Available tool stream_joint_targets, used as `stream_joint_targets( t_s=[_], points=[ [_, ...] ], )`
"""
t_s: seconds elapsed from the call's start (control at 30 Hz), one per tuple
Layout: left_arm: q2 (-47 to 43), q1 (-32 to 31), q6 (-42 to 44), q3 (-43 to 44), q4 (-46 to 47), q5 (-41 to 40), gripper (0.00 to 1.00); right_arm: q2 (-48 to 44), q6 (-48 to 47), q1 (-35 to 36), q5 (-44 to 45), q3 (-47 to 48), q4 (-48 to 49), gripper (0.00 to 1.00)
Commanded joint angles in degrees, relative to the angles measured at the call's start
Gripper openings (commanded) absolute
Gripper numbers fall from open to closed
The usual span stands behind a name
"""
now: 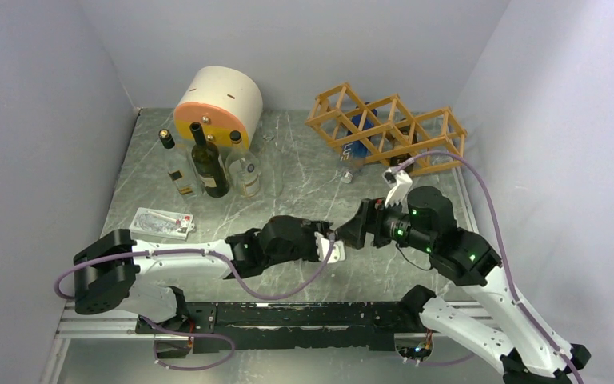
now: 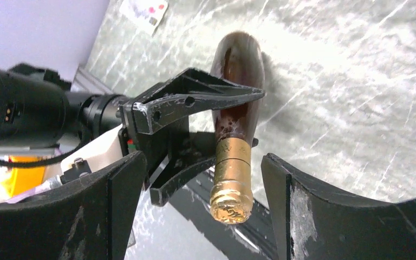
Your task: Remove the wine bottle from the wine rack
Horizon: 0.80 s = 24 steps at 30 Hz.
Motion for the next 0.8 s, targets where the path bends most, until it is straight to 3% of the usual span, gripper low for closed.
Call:
stream_joint_targets(
  t_s=[0.0,0.4,0.57,0.77],
  points=[
    [-0.92,3.26,-12.92,4.93,1.57,-3.37,0.07,2.15,2.83,0.35,7.0,-0.4,6.73,0.81],
    [-2.06,8.62,-23.67,6.58,-0.01,-4.59,0.07,8.71,5.94,0.32,15.27,-3.21,19.31,0.77],
    [-1.99,11.43,-27.06,7.76,-1.26,-2.02,0.07,10.73,7.48,0.28,13.61,-7.38,26.81,0.71],
    [-1.9,11.85,-27.15,8.18,-1.99,-0.96,0.07,16.66,7.35,0.51,14.97,-6.07,31.01,0.66]
  ],
)
